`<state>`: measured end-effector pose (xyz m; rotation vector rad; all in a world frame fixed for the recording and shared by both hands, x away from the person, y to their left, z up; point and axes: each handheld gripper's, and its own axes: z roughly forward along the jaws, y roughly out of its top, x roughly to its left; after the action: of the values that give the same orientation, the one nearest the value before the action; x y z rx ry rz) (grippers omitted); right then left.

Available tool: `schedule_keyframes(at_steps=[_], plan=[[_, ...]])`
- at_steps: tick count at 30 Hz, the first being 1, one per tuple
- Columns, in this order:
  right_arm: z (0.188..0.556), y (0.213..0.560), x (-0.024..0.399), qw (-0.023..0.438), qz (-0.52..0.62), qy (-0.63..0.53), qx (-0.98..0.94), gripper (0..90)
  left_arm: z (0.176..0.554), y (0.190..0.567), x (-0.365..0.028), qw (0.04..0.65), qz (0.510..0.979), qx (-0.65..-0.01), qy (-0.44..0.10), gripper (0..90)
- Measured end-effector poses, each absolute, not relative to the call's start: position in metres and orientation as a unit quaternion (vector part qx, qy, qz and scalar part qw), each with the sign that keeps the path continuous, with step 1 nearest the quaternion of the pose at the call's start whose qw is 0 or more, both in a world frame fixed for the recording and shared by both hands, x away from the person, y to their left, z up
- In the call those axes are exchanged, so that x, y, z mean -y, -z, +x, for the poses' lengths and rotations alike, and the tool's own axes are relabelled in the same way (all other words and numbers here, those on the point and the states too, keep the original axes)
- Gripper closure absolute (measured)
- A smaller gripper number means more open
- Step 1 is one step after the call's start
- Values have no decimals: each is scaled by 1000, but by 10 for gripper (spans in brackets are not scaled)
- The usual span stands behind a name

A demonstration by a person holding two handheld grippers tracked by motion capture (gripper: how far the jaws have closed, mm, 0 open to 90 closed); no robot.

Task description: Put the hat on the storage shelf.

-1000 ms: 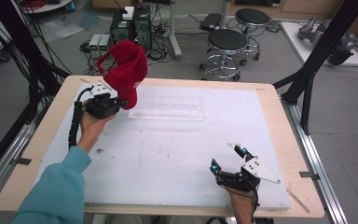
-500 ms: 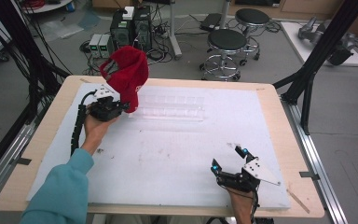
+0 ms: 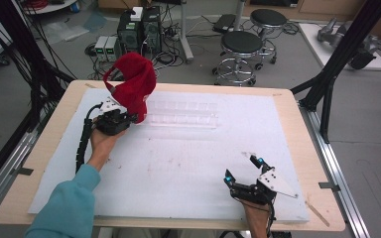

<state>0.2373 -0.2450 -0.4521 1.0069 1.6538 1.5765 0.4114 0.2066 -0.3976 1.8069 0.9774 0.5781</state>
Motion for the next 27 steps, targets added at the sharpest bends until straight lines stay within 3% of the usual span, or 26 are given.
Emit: schedule_keyframes(at_steps=[6,8,11,14,15,16,20,27], plan=[[235,453,245,320,375,-604,-627,5,411,398,-209,482,744,-409,-218,814],[234,453,246,325,374,-608,-621,5,410,397,-211,483,744,-409,-214,736],[234,453,246,325,375,-608,-620,5,409,394,-214,484,743,-412,-209,542],[233,453,246,324,374,-609,-620,6,409,395,-214,471,743,-431,-199,225],[233,453,246,325,374,-609,-620,6,410,397,-219,466,749,-441,-167,180],[233,453,246,325,374,-609,-620,6,410,397,-219,466,749,-441,-167,136],[233,454,245,329,369,-610,-619,6,405,394,-230,480,746,-440,-142,104],[234,453,245,327,370,-608,-621,5,375,382,-249,520,754,-378,-132,94]])
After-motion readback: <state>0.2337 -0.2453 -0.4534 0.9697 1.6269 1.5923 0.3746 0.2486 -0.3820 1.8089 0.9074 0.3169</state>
